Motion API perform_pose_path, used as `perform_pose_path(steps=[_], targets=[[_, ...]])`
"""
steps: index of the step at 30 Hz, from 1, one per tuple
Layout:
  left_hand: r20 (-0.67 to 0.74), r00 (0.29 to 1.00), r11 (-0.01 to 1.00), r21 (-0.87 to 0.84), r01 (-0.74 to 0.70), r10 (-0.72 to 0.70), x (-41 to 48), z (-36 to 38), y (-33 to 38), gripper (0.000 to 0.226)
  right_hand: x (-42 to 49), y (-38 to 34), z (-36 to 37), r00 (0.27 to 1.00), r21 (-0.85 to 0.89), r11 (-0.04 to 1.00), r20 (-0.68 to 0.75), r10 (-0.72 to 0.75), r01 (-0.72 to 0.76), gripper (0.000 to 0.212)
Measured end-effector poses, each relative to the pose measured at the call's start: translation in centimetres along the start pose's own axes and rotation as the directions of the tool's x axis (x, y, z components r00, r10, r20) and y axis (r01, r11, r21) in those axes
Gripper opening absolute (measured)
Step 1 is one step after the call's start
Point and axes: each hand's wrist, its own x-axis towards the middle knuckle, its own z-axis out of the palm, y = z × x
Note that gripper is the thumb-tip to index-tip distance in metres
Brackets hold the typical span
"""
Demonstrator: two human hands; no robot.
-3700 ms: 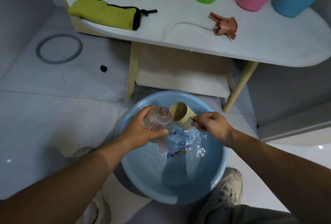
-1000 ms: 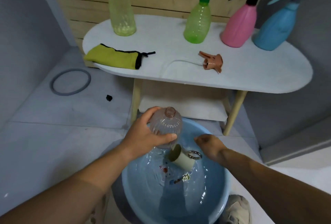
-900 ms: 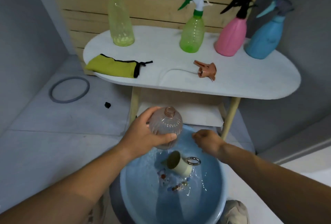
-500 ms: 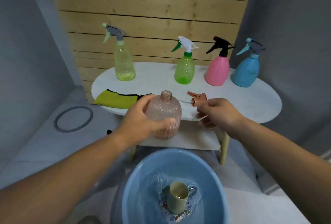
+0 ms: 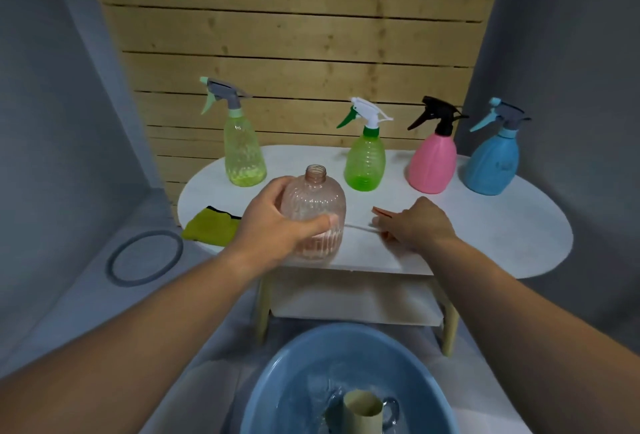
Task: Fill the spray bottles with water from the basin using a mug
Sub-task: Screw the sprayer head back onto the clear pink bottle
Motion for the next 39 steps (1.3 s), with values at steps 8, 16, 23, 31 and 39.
perform_pose_path(steps=[8, 16, 23, 31, 39], targets=[[-0.044, 0.999, 0.999, -0.019, 0.029, -0.030, 1.6, 0.4, -0.1, 0.056, 1.6, -0.1, -0.8, 0.997, 0.128, 0.989, 0.008, 0.076, -0.076, 0.042], [-0.043, 0.998, 0.998, -0.027, 0.048, -0.050, 1.9, 0.7, -0.8, 0.057, 1.7, 1.1, -2.8, 0.981, 0.680, 0.731, -0.098, 0.168, -0.057, 0.035], [-0.045, 0.997, 0.998, -0.021, 0.062, -0.063, 2.1, 2.0, -1.5, 0.062, 0.0, -1.9, -5.8, 0.960, 0.856, 0.498, -0.239, 0.147, 0.137, 0.024], [-0.045, 0.997, 0.998, -0.007, 0.066, -0.066, 2.6, 3.6, -2.3, 0.058, -1.6, -4.3, -6.5, 0.906, 0.780, 0.517, -0.423, 0.021, 0.352, 0.046], [-0.030, 0.998, 0.999, 0.008, 0.053, -0.053, 2.9, 4.0, -2.8, 0.059, -0.9, -4.3, -6.5, 0.844, 0.728, 0.503, -0.536, -0.007, 0.467, 0.060]])
